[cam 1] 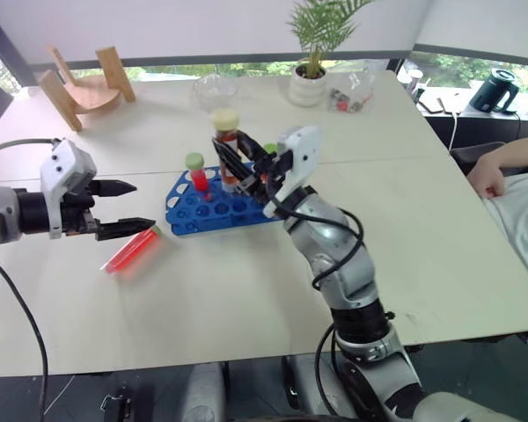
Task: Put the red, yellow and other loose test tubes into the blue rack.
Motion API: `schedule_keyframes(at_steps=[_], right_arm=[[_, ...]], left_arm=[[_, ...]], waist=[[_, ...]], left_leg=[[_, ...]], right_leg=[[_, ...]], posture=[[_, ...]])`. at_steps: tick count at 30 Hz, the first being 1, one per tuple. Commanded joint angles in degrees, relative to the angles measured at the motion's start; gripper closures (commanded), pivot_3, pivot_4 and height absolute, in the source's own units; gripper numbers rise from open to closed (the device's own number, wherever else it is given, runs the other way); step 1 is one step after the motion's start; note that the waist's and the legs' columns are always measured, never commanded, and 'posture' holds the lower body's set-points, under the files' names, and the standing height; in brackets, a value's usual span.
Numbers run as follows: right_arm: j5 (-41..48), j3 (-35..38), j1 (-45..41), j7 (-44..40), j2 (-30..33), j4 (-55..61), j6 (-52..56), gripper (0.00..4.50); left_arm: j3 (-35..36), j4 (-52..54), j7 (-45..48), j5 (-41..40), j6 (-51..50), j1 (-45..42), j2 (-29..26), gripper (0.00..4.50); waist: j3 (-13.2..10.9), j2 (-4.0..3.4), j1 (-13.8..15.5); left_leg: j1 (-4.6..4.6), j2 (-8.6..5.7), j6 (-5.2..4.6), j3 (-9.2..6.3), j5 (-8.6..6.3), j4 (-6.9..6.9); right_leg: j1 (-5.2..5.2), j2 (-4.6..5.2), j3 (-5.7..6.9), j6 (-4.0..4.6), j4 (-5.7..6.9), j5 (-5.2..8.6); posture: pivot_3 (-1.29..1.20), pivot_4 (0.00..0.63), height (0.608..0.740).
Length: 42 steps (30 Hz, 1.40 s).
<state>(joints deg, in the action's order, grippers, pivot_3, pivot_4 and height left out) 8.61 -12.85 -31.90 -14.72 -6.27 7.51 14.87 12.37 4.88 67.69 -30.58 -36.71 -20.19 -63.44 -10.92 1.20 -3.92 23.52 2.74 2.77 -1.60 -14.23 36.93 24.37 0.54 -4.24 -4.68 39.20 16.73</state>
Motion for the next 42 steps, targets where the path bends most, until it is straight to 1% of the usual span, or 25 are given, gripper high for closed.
schedule_keyframes(at_steps=[1,6,12,20,26,31,36,41,42], right_arm=[[-3.75,-0.93,0.4,3.28,-1.89,-3.92,-7.58,3.68],[-5.44,-1.84,0.88,3.12,-2.02,-8.65,-10.73,3.68],[-5.19,-3.41,1.64,-0.03,-1.68,-11.35,-9.41,3.68],[-6.94,-2.74,1.12,-0.48,-1.11,-15.9,-13.82,3.68],[-8.15,-1.61,0.7,0.0,-0.19,-17.16,-15.52,3.68],[-7.83,-1.99,2.72,-1.24,0.47,-15.97,-14.55,3.68],[-8.98,-2.76,3.5,-0.78,-0.09,-17.93,-15.95,3.68],[-9.62,-2.6,2.07,0.17,-1.16,-20.81,-18.13,3.68],[-9.72,-2.46,1.92,0.4,-1.21,-20.65,-18.3,3.18]], left_arm=[[0.06,0.13,0.59,0.56,0.45,-1.58,-1.22,0.0],[-0.35,0.64,0.37,0.89,0.14,-1.75,-0.83,0.0],[-0.01,1.82,-0.3,1.53,-0.08,0.23,-0.74,0.0],[1.0,3.8,-1.32,0.47,-1.56,1.44,-0.74,0.0],[0.8,4.42,-1.74,0.46,-2.1,1.65,-0.51,0.0],[0.26,4.28,-1.97,0.62,-1.93,1.28,-0.06,0.0],[-0.23,4.26,-2.17,0.87,-1.7,0.94,0.5,0.0],[-0.28,4.29,-2.19,1.04,-1.7,0.85,0.59,0.0],[-0.19,4.2,-2.13,1.07,-1.71,0.86,0.48,0.0]], waist=[[0.0,0.0,-0.05],[-0.01,-0.01,-0.12],[-0.01,-0.01,-0.09],[0.0,0.0,-0.03],[0.0,0.0,-0.06],[0.0,0.01,-0.05],[0.0,0.0,-0.05],[0.0,0.0,-0.06],[0.0,0.0,-0.06]], left_leg=[[0.0,0.0,0.0,0.0,0.0,-0.02],[0.0,0.01,0.0,0.0,0.0,-0.09],[0.0,0.02,0.0,0.01,0.0,-0.08],[0.0,0.02,0.0,0.0,0.0,-0.06],[0.0,0.02,0.0,-0.01,0.0,-0.06],[0.0,0.01,0.0,-0.01,0.0,-0.06],[0.0,0.01,0.0,-0.01,0.0,-0.05],[-0.01,0.01,0.0,-0.01,0.0,-0.05],[-0.01,0.01,0.0,-0.01,0.0,-0.04]], right_leg=[[0.01,-0.01,0.0,0.0,0.0,0.0],[0.05,-0.02,-0.01,0.01,0.0,0.0],[0.04,-0.02,-0.02,0.01,0.01,0.0],[0.03,-0.01,-0.02,0.0,0.01,0.0],[0.03,-0.02,-0.02,0.0,0.02,0.0],[0.02,-0.02,-0.02,0.0,0.02,0.0],[0.02,-0.02,-0.02,0.0,0.02,0.0],[0.02,-0.02,-0.02,0.0,0.03,0.0],[0.02,-0.02,-0.02,0.0,0.03,0.0]], posture=[[0.0,0.15,0.74],[0.0,0.15,0.74],[0.0,0.15,0.74],[0.0,0.15,0.74],[0.0,0.15,0.74],[0.0,0.15,0.74],[0.0,0.15,0.74],[0.0,0.15,0.74],[0.0,0.15,0.74]])
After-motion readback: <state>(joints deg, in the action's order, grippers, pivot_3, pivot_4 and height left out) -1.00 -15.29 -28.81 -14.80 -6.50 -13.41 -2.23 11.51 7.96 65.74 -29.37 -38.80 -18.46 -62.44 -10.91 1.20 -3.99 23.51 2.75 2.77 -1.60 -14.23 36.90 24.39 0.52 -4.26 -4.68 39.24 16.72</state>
